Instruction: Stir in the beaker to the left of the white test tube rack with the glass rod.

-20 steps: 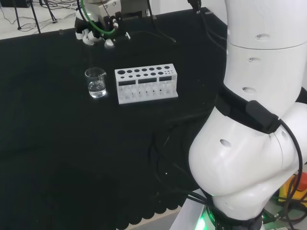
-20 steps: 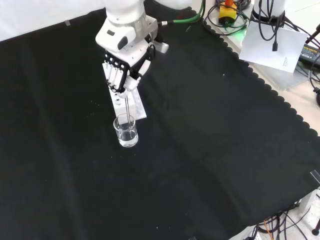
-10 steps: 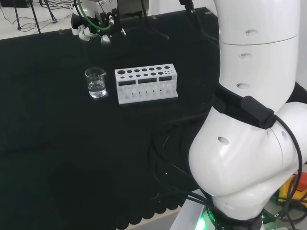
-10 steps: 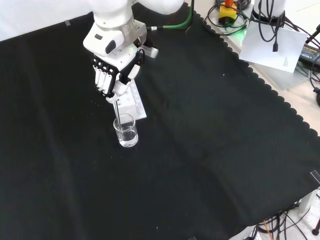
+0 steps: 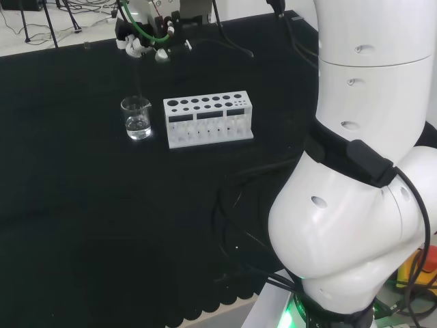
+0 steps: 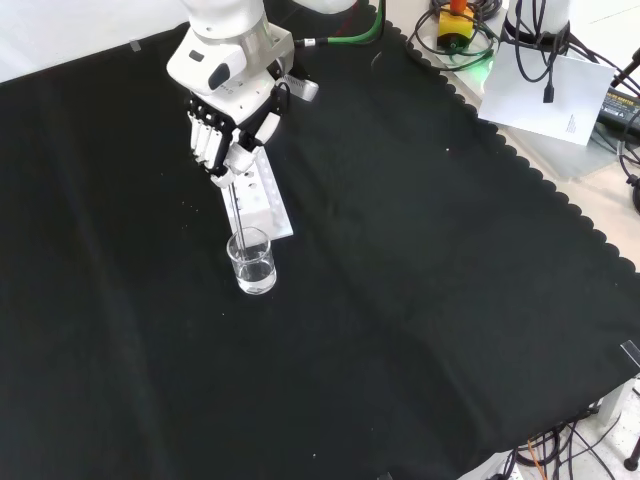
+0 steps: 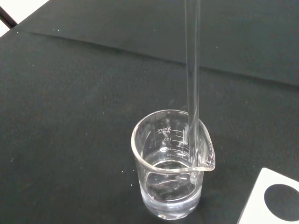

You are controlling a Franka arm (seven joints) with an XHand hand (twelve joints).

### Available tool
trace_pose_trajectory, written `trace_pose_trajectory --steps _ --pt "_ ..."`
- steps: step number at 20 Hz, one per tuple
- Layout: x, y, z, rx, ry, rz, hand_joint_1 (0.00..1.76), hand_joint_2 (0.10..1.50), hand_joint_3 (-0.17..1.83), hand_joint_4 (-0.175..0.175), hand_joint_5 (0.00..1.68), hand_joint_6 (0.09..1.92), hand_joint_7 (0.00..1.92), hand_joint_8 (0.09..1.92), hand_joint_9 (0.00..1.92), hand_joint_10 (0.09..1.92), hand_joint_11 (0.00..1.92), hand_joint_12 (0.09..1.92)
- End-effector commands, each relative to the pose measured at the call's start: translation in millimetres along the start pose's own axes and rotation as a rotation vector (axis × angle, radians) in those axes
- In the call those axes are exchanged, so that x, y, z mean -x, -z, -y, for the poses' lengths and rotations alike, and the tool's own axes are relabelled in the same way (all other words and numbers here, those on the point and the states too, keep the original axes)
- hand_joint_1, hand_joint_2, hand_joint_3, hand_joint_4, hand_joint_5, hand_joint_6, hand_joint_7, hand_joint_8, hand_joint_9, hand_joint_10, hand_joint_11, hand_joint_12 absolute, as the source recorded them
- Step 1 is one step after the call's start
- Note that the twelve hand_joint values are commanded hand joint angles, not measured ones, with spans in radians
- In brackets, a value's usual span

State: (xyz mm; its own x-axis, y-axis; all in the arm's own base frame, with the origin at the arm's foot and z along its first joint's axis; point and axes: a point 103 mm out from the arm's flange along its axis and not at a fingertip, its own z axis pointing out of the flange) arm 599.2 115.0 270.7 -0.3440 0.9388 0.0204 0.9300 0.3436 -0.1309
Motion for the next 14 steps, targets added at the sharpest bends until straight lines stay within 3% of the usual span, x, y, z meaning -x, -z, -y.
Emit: trace_pose_trajectory --steps 1,5,8,12,14 --pt "-19.3 0.4 9.3 0.011 0.008 0.009 1.37 1.19 0.00 -0.175 0.73 0.92 0.77 1.35 0.93 1.42 1.56 0.73" --pt "-24.0 2.4 -3.8 0.017 0.029 -0.005 1.37 1.19 0.00 -0.175 0.73 0.92 0.77 1.36 0.93 1.42 1.56 0.73" --pt "-28.8 2.7 -16.2 0.018 0.027 0.021 1.37 1.19 0.00 -0.175 0.73 0.92 0.77 1.36 0.92 1.43 1.56 0.73" --pt "-3.5 12.0 -17.8 0.035 0.025 -0.033 1.37 1.19 0.00 -0.175 0.73 0.92 0.77 1.36 0.92 1.43 1.56 0.74" --pt "4.8 15.3 -13.8 0.052 0.016 -0.026 1.37 1.19 0.00 -0.175 0.73 0.92 0.77 1.36 0.92 1.43 1.56 0.74"
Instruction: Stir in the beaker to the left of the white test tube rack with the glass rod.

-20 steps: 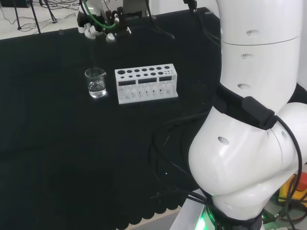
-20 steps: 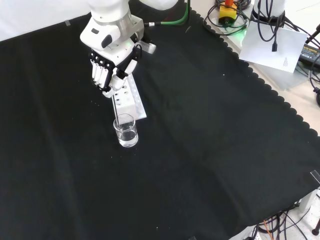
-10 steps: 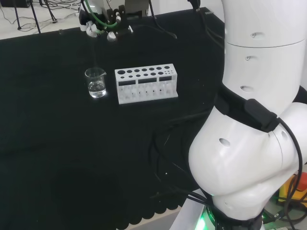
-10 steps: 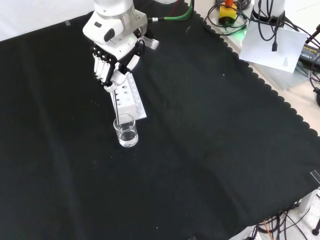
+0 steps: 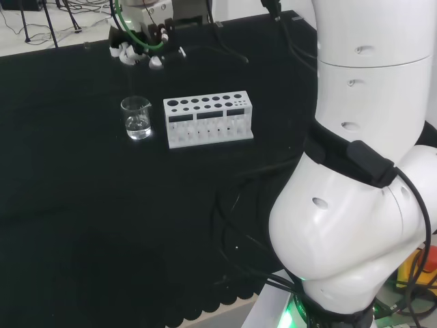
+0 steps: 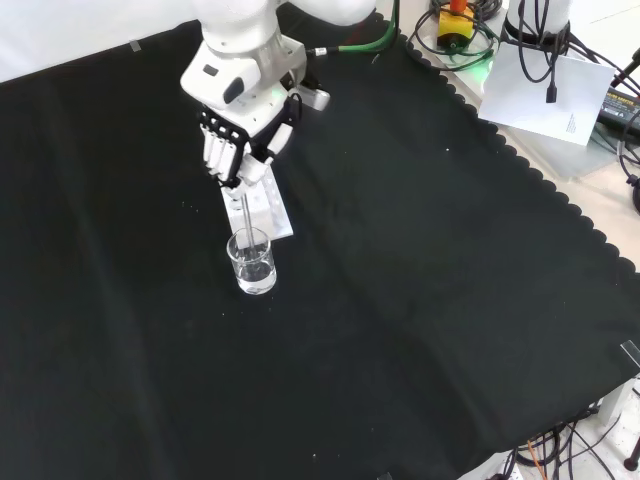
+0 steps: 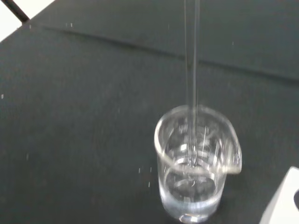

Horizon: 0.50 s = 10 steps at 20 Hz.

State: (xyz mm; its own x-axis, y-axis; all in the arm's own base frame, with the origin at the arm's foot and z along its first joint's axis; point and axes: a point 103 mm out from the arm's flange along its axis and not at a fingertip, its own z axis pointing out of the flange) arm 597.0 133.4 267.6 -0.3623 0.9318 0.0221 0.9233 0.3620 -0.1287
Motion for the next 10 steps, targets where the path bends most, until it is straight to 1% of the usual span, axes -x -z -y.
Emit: trace_pose_trajectory --steps 1,4,8,10 --pt "25.0 19.1 -6.8 0.053 -0.008 -0.022 1.37 1.19 0.00 -0.175 0.73 0.92 0.77 1.36 0.92 1.43 1.56 0.74" --pt "31.5 22.0 1.0 0.055 -0.025 -0.007 1.37 1.19 0.00 -0.175 0.73 0.92 0.77 1.36 0.92 1.43 1.56 0.74" --pt "43.4 21.0 16.3 0.042 -0.052 -0.009 1.37 1.19 0.00 -0.175 0.73 0.92 0.77 1.36 0.92 1.43 1.56 0.74" --pt "44.2 20.4 22.3 0.037 -0.061 -0.010 1.37 1.19 0.00 -0.175 0.73 0.92 0.77 1.36 0.92 1.43 1.56 0.74"
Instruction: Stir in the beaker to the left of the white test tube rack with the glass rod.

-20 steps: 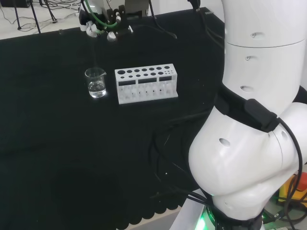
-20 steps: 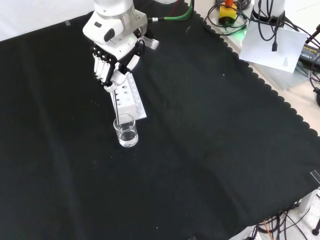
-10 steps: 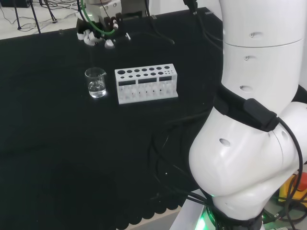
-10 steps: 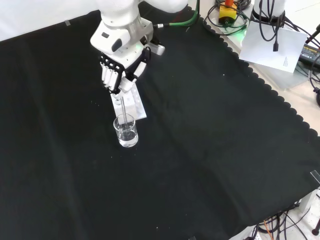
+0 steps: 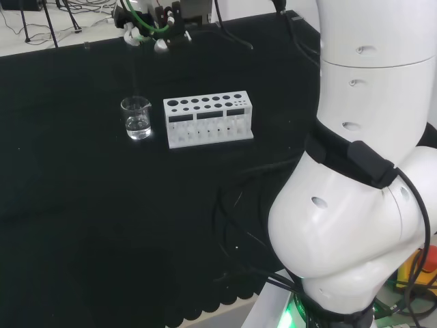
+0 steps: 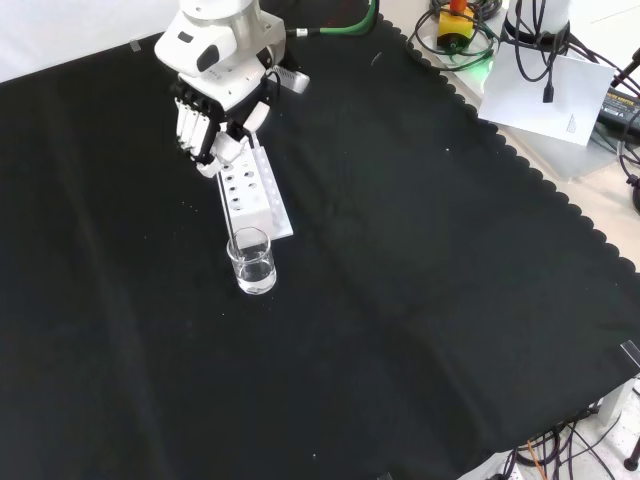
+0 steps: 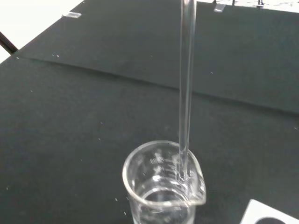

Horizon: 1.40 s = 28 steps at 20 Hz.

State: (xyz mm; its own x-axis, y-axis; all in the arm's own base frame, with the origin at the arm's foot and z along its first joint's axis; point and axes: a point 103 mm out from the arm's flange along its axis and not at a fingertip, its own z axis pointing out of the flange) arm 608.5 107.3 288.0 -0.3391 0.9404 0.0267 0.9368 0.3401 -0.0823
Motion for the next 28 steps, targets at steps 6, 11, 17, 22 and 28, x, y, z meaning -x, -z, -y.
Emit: trace_pose_trajectory --steps 6,11,17,22,28 --pt "-15.4 -1.7 24.8 -0.016 0.000 -0.004 1.37 1.19 0.00 -0.175 0.73 0.92 0.77 1.36 0.92 1.43 1.56 0.74" --pt "-41.4 -12.8 11.7 -0.034 0.048 -0.009 1.37 1.19 0.00 -0.175 0.73 0.92 0.77 1.36 0.92 1.43 1.56 0.74" --pt "-38.0 -15.5 -4.3 -0.039 0.045 -0.020 1.37 1.19 0.00 -0.175 0.73 0.92 0.77 1.36 0.92 1.43 1.56 0.74" --pt "-0.8 -16.6 -2.7 -0.029 0.006 -0.014 1.37 1.19 0.00 -0.175 0.73 0.92 0.77 1.36 0.92 1.43 1.56 0.74" --pt "1.6 -8.7 13.9 -0.015 -0.004 -0.006 1.37 1.19 0.00 -0.175 0.73 0.92 0.77 1.36 0.92 1.43 1.56 0.75"
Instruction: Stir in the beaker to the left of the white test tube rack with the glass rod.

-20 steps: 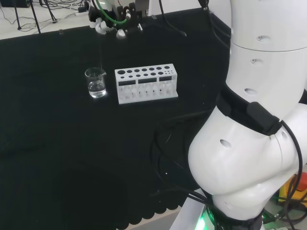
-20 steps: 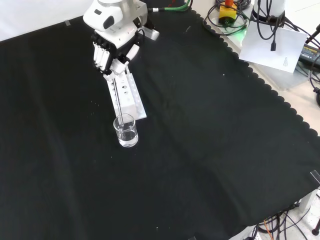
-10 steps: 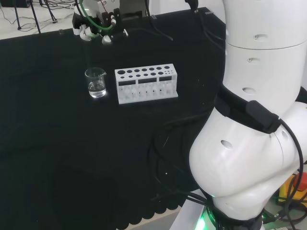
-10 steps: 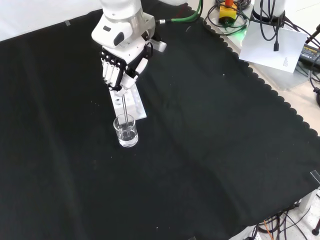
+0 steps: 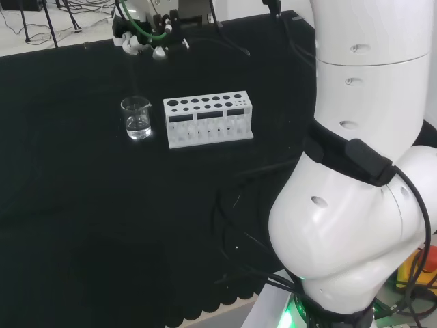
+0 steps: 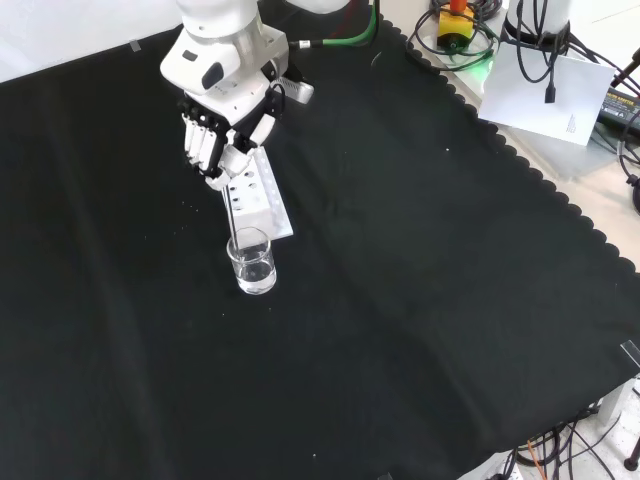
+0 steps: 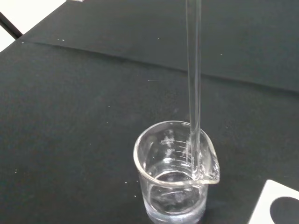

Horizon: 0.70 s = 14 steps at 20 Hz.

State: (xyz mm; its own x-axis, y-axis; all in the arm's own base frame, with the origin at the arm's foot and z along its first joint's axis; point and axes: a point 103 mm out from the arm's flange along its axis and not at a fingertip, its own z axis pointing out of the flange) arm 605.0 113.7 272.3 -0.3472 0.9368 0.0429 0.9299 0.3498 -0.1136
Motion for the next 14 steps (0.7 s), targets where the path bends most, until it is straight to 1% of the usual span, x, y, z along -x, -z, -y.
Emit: trace_pose_trajectory --steps 1,2,3,7,8,14 --pt "5.2 8.4 15.9 0.017 -0.008 0.012 1.37 1.19 0.00 -0.175 0.73 0.92 0.77 1.36 0.92 1.43 1.56 0.75" --pt "1.8 9.9 16.6 0.026 0.014 0.012 1.37 1.19 0.00 -0.175 0.73 0.92 0.77 1.36 0.92 1.43 1.56 0.75" --pt "-2.4 12.0 17.6 0.026 0.018 0.019 1.37 1.19 0.00 -0.175 0.73 0.92 0.77 1.36 0.92 1.43 1.56 0.75" --pt "-14.5 16.3 18.1 0.023 0.018 0.028 1.37 1.19 0.00 -0.175 0.73 0.92 0.77 1.36 0.92 1.43 1.56 0.75" --pt "-19.8 18.8 17.0 0.029 0.025 0.028 1.37 1.19 0.00 -0.175 0.73 0.92 0.77 1.36 0.92 1.43 1.56 0.75" --pt "-27.5 20.4 13.9 0.025 0.030 0.035 1.37 1.19 0.00 -0.175 0.73 0.92 0.77 1.36 0.92 1.44 1.56 0.75"
